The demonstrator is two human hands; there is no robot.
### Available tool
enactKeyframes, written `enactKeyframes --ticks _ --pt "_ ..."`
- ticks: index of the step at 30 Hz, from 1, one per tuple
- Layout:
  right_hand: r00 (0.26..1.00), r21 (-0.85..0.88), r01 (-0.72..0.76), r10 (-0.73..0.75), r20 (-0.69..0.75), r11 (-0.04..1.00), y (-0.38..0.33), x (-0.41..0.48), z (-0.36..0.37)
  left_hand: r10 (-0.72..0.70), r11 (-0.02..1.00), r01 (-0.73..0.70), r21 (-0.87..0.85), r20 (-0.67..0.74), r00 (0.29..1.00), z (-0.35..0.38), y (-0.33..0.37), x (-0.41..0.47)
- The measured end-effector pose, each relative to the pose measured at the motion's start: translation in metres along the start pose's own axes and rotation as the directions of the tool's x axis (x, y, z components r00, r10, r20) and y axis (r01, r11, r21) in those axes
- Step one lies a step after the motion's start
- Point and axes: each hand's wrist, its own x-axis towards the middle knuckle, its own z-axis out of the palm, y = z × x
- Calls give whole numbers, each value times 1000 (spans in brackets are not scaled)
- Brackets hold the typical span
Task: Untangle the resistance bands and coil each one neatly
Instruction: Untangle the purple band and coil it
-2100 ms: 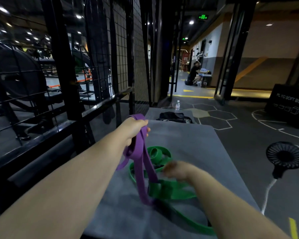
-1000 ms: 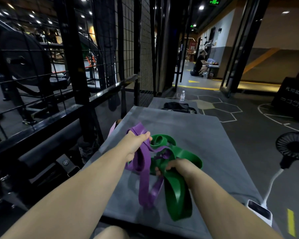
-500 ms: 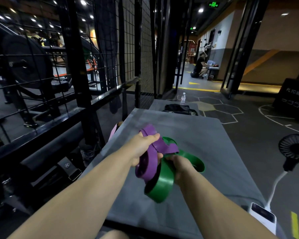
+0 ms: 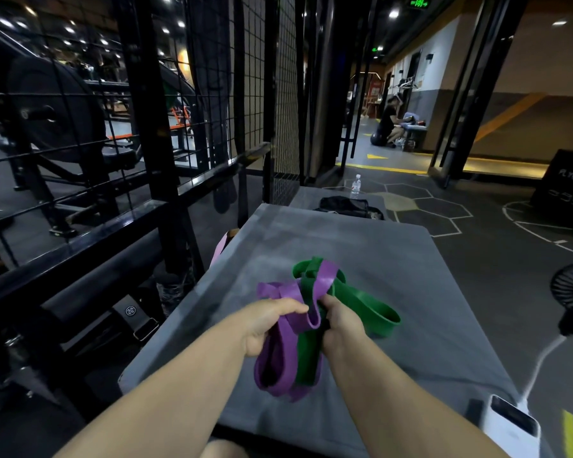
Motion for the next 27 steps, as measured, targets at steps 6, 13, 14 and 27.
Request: enactKeyframes --ticks 6,13,14,27 --pt "997 -31 9 -7 78 999 2 -3 6 46 998 -47 -52 -21 999 7 -2 2" --pt "994 -10 47 -45 98 999 -7 -6 3 42 996 -46 -81 -44 998 8 6 3" --pt "993 -7 55 -54 102 998 -8 -6 2 46 995 -49 -86 -45 998 8 6 3" --pt "991 -113 128 -124 42 985 -26 -16 -4 289 953 -304 -14 -273 918 8 15 9"
